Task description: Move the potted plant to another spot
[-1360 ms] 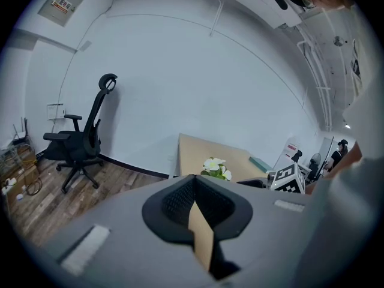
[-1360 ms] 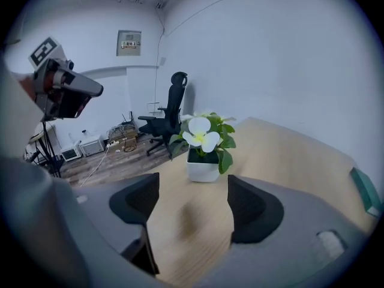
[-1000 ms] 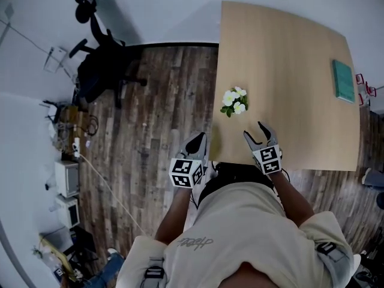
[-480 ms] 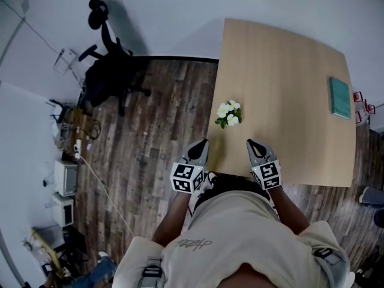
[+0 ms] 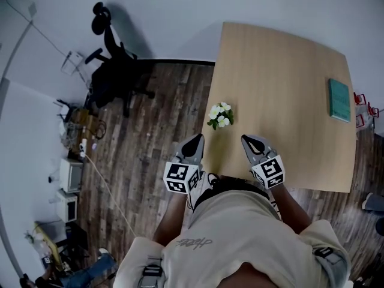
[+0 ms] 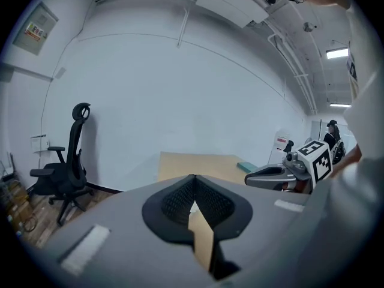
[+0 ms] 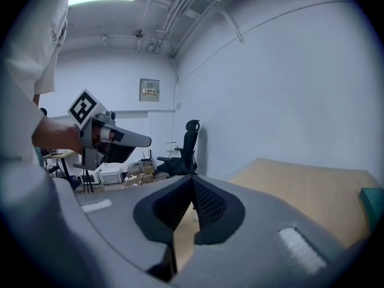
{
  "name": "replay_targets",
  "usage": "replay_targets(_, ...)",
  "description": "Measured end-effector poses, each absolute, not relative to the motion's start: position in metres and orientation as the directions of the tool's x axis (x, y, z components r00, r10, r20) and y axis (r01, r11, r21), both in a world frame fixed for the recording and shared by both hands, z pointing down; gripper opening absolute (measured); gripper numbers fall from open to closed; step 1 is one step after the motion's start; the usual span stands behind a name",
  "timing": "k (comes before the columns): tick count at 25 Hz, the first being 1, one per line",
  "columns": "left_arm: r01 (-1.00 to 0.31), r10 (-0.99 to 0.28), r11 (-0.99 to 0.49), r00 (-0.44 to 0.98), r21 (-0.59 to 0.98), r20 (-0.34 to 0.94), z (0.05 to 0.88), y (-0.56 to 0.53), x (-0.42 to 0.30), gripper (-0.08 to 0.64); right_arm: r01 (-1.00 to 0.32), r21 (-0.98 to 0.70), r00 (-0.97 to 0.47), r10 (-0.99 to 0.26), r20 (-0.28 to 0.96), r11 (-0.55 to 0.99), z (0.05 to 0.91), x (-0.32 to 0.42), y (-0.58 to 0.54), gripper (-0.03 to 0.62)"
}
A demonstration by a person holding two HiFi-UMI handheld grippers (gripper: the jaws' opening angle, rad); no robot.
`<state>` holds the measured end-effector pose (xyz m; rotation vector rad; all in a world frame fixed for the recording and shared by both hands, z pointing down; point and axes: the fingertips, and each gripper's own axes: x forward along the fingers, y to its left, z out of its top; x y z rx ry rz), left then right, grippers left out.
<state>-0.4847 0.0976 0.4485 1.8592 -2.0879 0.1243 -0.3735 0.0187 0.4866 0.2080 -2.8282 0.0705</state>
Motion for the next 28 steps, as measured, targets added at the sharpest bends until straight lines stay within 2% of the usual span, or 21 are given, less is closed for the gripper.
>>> replay_targets(16, -0.995, -0.976, 0.056, -0.038, 0.078, 0.214, 0.398, 0.072, -0.465, 0.017, -0.202, 0.024, -0.972, -0.203, 0.116, 0.979, 0.398, -0.364, -0.005, 0.002)
replay_targets(28, -0.998, -0.981, 0.046, -0.039, 0.031, 0.188, 0.377, 0.067, -0.475, 0.017, -0.242, 0.001, -0.969, -0.242, 0.042, 0.97, 0.362, -0.351, -0.02, 0.002)
